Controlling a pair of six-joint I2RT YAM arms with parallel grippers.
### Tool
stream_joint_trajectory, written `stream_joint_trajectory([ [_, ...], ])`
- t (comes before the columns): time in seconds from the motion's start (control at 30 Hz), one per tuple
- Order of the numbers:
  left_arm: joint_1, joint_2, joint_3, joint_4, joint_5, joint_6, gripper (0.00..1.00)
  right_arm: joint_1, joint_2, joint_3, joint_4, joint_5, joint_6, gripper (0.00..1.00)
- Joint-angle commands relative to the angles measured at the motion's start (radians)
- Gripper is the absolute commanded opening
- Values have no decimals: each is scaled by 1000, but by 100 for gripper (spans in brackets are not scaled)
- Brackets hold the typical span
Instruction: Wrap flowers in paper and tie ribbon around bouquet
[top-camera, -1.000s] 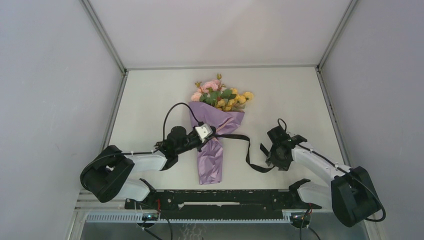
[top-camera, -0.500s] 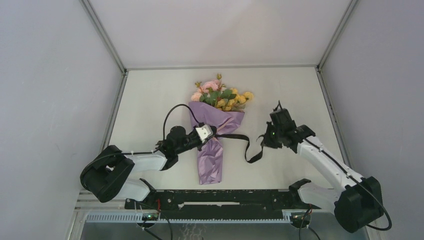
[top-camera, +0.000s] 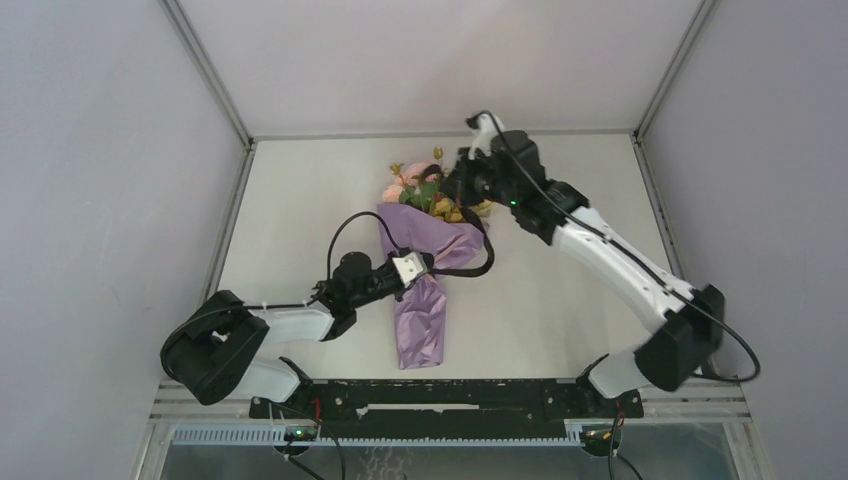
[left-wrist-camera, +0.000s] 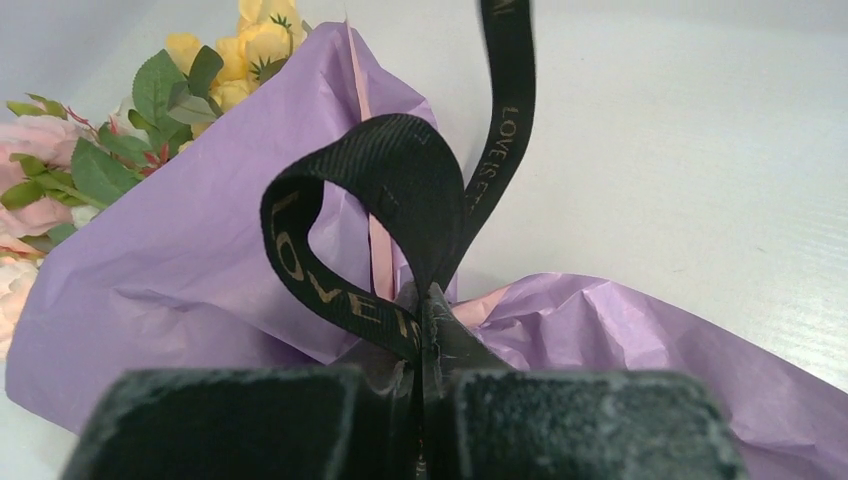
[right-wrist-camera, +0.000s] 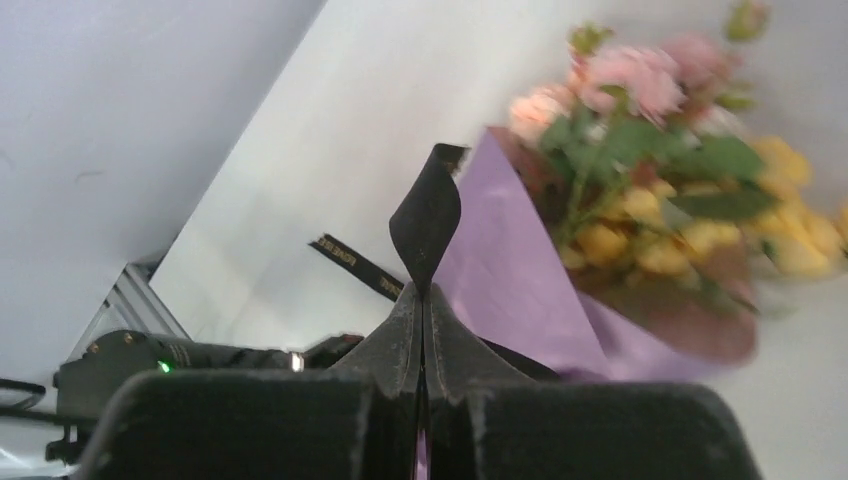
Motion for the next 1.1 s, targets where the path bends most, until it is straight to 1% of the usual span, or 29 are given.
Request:
stream_joint_trajectory([
  [0.0, -5, -28, -32, 29, 25, 64, 0, 60, 159, 180, 103, -96, -80, 0],
  [0.1, -1, -43, -47, 29, 24, 75, 0, 72, 247, 254, 131, -125, -68, 0],
  [0.2, 1, -53, -58, 27, 34, 76, 0, 79, 321, 315, 183, -149, -6, 0],
  [0.3, 0, -58, -61, 30, 40, 70, 0, 119, 430, 420, 191, -160, 29, 0],
  [0.43, 0, -66, -65, 35, 42, 74, 0, 182, 575, 573, 107, -180, 22, 0],
  [0.5, 1, -69, -67, 35, 40, 82, 0, 188, 615, 610, 71, -199, 36, 0],
  [0.53, 1, -71, -67, 35, 40, 83, 0, 188, 622, 614, 60, -209, 40, 4],
  [0.57, 1, -72, -69, 35, 40, 84, 0, 185, 624, 614, 50, -214, 35, 12],
  [0.6, 2, -71, -70, 36, 41, 84, 0, 179, 622, 616, 36, -228, 12, 26],
  [0.63, 1, -72, -71, 37, 44, 83, 0, 170, 618, 625, 11, -252, -32, 37],
  [0.7, 0, -73, -74, 38, 48, 82, 0, 150, 600, 659, -73, -289, -140, 54],
  [0.77, 1, -72, -74, 39, 50, 83, 0, 115, 558, 665, -133, -351, -245, 66],
  [0.8, 1, -73, -74, 40, 50, 85, 0, 94, 534, 654, -152, -395, -289, 70],
  [0.87, 1, -73, -72, 41, 52, 88, 0, 43, 471, 589, -158, -501, -364, 74],
  [0.93, 2, -73, -75, 44, 54, 90, 0, -12, 375, 437, -117, -628, -448, 74],
  [1.0, 1, -74, -75, 43, 54, 92, 0, -73, 279, 225, 23, -803, -495, 75],
  [1.07, 1, -74, -75, 40, 53, 94, 0, -130, 189, -7, 257, -995, -513, 74],
])
